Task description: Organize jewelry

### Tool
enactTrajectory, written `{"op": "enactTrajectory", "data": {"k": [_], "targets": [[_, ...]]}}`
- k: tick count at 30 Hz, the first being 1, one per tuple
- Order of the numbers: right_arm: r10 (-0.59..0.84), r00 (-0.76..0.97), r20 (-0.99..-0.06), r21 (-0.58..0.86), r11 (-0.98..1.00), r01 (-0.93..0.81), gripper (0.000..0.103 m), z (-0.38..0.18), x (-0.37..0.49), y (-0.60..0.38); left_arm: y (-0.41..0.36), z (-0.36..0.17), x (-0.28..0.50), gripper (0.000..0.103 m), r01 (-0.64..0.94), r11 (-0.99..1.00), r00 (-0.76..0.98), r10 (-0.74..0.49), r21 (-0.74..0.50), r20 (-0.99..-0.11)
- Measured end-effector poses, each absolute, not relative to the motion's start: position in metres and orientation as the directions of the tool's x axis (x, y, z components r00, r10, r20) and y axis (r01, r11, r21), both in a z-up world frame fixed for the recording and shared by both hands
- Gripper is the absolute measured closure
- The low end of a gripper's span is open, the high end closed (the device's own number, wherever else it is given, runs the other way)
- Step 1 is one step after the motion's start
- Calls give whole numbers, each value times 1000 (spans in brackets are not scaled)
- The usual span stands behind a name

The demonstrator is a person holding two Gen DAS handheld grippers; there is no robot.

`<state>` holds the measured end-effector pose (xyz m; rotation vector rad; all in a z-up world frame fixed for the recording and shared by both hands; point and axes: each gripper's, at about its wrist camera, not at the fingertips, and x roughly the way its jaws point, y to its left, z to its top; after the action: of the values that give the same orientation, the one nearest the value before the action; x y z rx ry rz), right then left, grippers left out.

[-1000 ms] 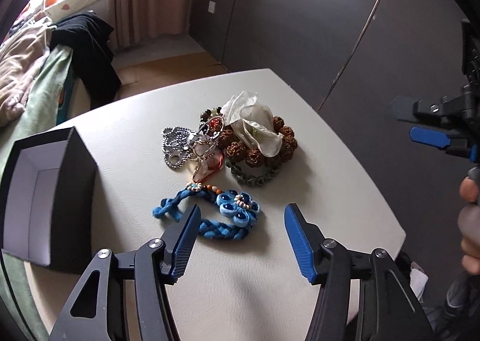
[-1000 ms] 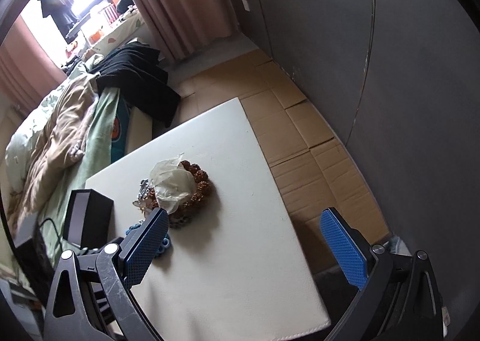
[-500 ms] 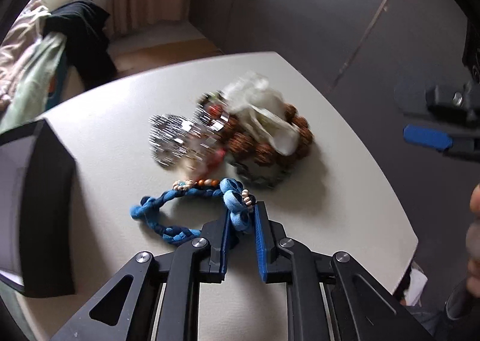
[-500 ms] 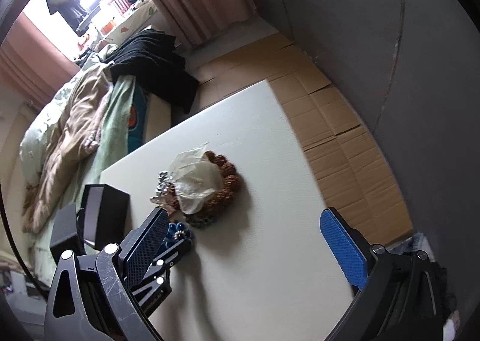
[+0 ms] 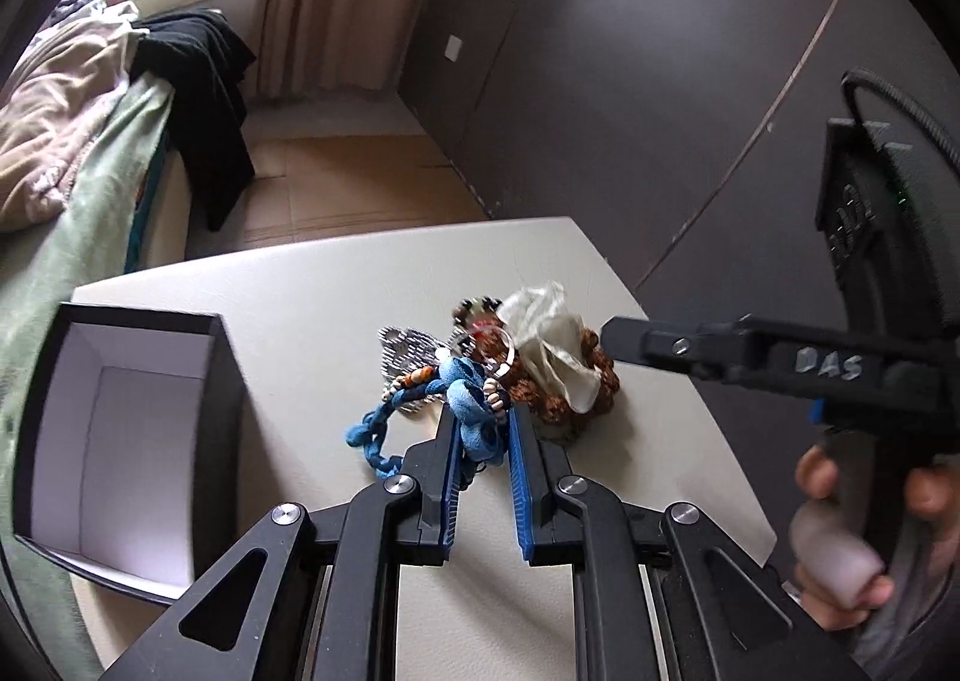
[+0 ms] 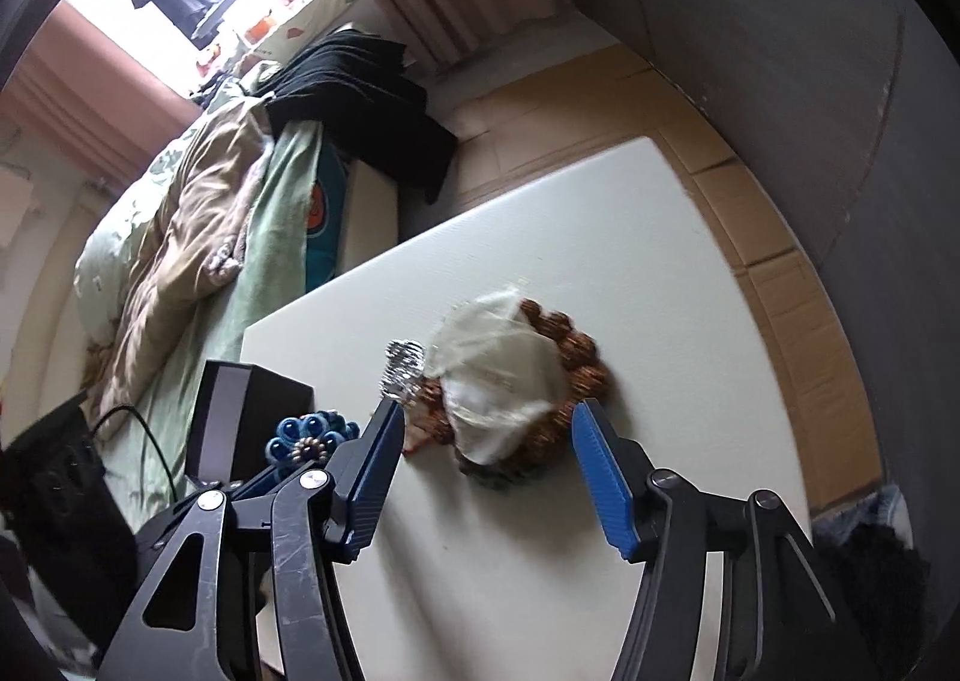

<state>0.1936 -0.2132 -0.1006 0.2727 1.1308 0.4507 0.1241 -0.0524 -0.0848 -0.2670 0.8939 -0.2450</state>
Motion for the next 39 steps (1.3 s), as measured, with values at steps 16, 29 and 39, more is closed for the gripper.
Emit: {"op": "enactTrajectory", "data": {"k": [16, 29, 39], "targets": [[355, 332, -874, 318, 934, -163, 99, -133, 208, -193, 0, -67, 113, 88, 15, 925, 655, -295, -378, -696], [556, 483, -677, 489, 830, -269, 99, -65, 171, -193, 29, -40, 82, 88, -14, 918, 727, -263, -397, -634], [690, 430, -582, 533, 723, -439, 99, -35, 144, -132, 71, -32, 62, 88, -87, 905, 769, -205, -417, -605]]}}
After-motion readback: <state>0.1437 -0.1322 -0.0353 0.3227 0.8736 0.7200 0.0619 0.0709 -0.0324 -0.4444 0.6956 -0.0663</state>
